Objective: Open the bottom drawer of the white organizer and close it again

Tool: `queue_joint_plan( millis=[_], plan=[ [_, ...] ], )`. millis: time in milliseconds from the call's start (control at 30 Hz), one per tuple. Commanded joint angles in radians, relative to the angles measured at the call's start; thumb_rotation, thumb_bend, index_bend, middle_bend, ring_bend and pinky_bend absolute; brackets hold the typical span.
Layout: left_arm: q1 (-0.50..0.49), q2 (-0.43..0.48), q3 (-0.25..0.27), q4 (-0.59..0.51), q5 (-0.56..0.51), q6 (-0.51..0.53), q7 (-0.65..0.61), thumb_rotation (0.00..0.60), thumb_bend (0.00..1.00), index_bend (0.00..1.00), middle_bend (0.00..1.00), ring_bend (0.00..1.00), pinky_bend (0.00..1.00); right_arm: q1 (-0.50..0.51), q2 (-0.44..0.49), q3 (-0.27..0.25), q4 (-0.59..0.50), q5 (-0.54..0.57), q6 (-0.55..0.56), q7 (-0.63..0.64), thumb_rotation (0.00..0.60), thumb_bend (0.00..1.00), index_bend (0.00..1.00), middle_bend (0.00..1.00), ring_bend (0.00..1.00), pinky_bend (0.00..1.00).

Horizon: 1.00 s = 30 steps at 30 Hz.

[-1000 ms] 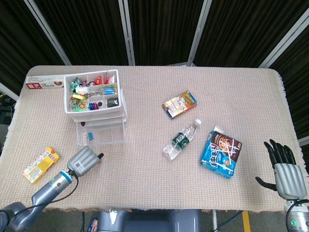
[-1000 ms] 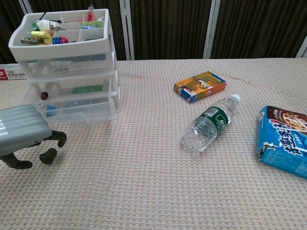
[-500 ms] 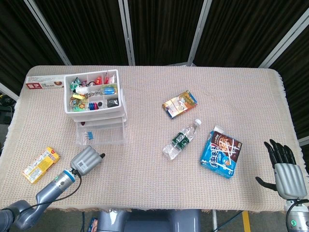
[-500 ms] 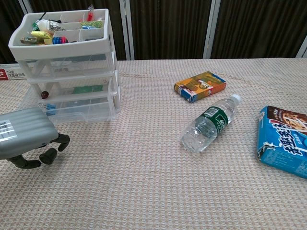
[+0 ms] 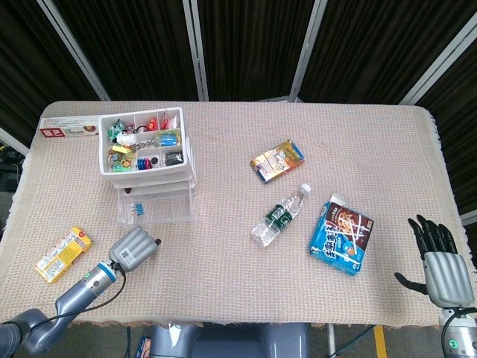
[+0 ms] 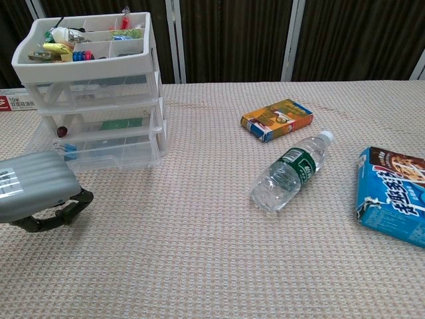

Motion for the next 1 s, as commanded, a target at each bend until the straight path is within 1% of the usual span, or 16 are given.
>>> queue_joint_plan(
  millis=[33, 267, 633, 833, 1000],
  plan=[
    [0.001, 0.006, 0.003, -0.008, 0.006, 0.007, -0.004, 0.6, 0.41, 0.58, 1.0, 0.94, 0.82, 0.0, 0.0, 0.0, 0.0, 0.0, 0.0, 0.0, 0.6, 0.01, 0.05, 0.0, 0.0, 0.0],
    [0.004, 0.022, 0.011, -0.032, 0.025, 0.025, -0.007, 0.6, 0.41, 0.58, 1.0, 0.94, 0.82, 0.0, 0.0, 0.0, 0.001, -0.002, 0.001, 0.0, 0.6, 0.01, 0.05, 0.0, 0.0, 0.0],
    [0.006, 0.066, 0.021, -0.121, 0.074, 0.072, -0.01, 0.6, 0.41, 0.58, 1.0, 0.94, 0.82, 0.0, 0.0, 0.0, 0.001, -0.002, 0.002, 0.0, 0.6, 0.01, 0.05, 0.0, 0.0, 0.0],
    [-0.008, 0.102, -0.005, -0.178, 0.083, 0.086, -0.001, 0.6, 0.41, 0.58, 1.0, 0.94, 0.82, -0.001, -0.001, 0.001, 0.002, -0.003, 0.005, 0.001, 0.6, 0.01, 0.05, 0.0, 0.0, 0.0],
    [-0.028, 0.125, -0.056, -0.203, 0.054, 0.089, -0.003, 0.6, 0.41, 0.58, 1.0, 0.94, 0.82, -0.001, -0.002, 0.001, 0.004, -0.005, 0.007, 0.001, 0.6, 0.01, 0.05, 0.0, 0.0, 0.0]
  ],
)
